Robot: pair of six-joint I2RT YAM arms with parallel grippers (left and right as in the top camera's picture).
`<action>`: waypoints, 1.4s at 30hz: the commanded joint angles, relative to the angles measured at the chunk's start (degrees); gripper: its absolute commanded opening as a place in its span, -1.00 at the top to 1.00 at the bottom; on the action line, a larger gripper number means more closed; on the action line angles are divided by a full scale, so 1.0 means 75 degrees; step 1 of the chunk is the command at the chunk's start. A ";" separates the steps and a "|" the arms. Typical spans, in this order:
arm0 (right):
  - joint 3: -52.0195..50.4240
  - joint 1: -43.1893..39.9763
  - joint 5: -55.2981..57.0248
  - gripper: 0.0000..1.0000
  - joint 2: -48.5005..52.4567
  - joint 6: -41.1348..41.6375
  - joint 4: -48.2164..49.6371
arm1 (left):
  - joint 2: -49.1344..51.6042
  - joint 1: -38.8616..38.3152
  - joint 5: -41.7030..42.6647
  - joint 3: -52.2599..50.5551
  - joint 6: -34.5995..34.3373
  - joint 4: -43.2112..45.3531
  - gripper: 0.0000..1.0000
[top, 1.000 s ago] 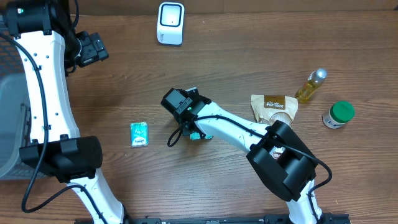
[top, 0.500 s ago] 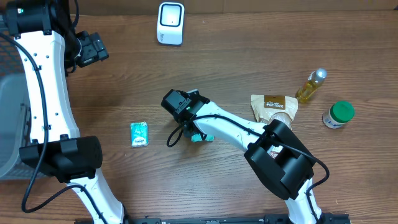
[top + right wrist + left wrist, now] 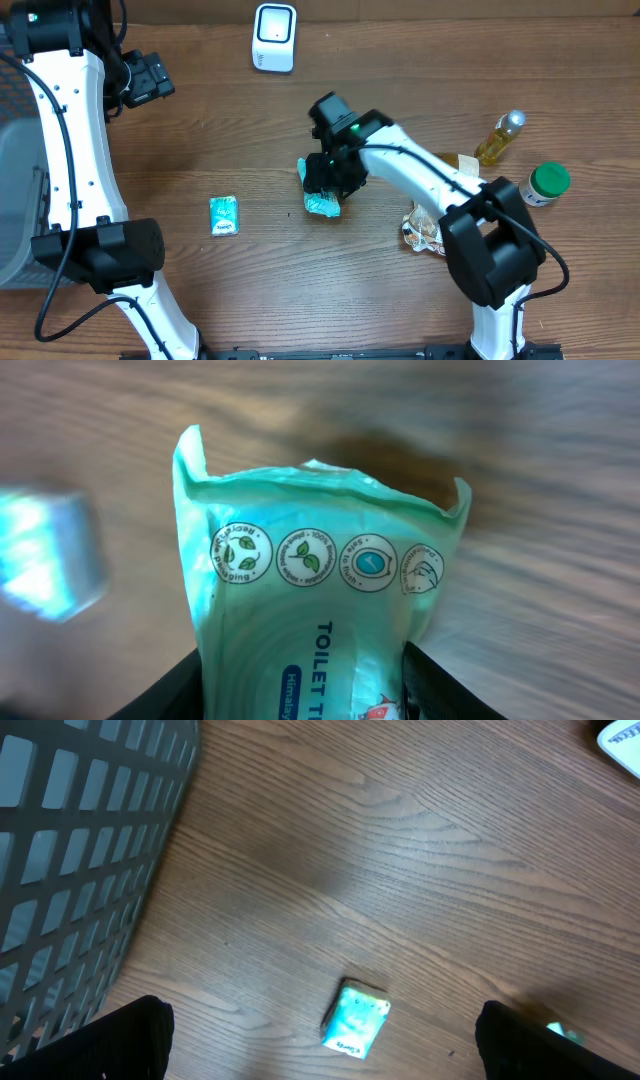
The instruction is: Scan the item barcode
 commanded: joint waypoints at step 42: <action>0.0160 0.1204 -0.0425 -0.53 -0.0309 0.0396 -0.0653 | -0.0175 -0.0009 0.0061 -0.0029 0.0032 -0.0017 -0.99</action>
